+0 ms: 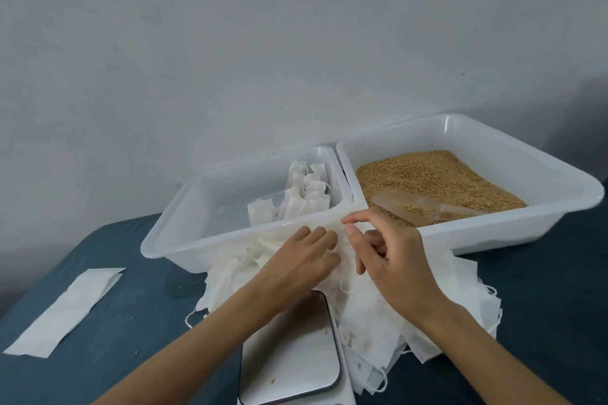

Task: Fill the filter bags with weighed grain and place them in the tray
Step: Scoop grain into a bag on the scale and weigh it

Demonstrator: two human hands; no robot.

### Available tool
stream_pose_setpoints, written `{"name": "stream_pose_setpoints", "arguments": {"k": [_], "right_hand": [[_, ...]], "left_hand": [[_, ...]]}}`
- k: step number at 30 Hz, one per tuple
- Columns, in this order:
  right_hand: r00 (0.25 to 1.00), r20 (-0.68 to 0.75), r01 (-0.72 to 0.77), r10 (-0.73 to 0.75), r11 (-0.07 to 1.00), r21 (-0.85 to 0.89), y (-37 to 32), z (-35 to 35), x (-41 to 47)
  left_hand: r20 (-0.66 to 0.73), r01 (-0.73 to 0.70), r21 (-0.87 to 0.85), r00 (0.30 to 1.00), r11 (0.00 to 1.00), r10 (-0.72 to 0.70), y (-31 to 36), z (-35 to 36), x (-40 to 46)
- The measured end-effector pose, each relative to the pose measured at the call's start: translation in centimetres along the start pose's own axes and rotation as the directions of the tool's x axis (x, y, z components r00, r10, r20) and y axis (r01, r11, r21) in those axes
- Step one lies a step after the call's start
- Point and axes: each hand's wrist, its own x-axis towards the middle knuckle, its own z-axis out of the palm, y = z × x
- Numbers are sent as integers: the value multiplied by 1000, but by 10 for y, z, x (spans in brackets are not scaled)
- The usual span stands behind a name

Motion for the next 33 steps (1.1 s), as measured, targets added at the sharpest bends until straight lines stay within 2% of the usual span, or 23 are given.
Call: {"name": "stream_pose_setpoints", "arguments": {"k": [2, 4, 6, 7, 8, 9, 10, 11, 12, 15, 19, 29, 31, 33], "right_hand": [[1000, -6, -2, 2, 1000, -6, 0, -1, 0], [1000, -8, -11, 11, 1000, -6, 0, -2, 0], [1000, 0, -12, 12, 1000, 3, -1, -2, 0], [1000, 3, -9, 9, 1000, 7, -2, -1, -1], [1000, 7, -9, 9, 1000, 15, -3, 0, -2], [1000, 8, -12, 12, 999, 32, -5, 2, -3], [1000, 7, -17, 17, 998, 54, -8, 4, -5], [1000, 3, -17, 17, 997, 69, -10, 7, -7], [1000, -2, -10, 10, 997, 74, -12, 10, -8], [999, 33, -27, 25, 998, 61, -13, 14, -11], [992, 72, -110, 104, 990, 82, -10, 15, -9], [988, 79, -142, 131, 977, 157, -11, 20, -10], [992, 35, -128, 124, 976, 173, -12, 19, -11], [989, -13, -143, 148, 975, 171, -10, 18, -10]], "left_hand": [[-57, 17, -1, 998, 1000, -17, -1, -5, 0], [-145, 91, -49, 985, 995, -97, -4, -9, -7], [-212, 277, -233, 921, 932, -327, -5, -15, -21], [-204, 393, -399, 843, 828, -498, -4, -20, -29], [-155, 472, -582, 735, 662, -661, -2, -25, -35], [-79, 487, -741, 620, 462, -780, 1, -28, -40], [-10, 449, -845, 532, 291, -847, 5, -31, -41], [31, 401, -897, 475, 185, -880, 9, -33, -39], [58, 368, -922, 446, 123, -893, 13, -34, -34], [141, 286, -958, 432, -12, -891, 27, -35, -15], [195, 177, -978, 550, -114, -812, 38, -30, -6], [176, 136, -984, 620, -116, -765, 41, -28, -17], [180, 151, -982, 598, -111, -781, 42, -29, -17], [176, 161, -981, 527, -105, -831, 41, -29, -17]]}}
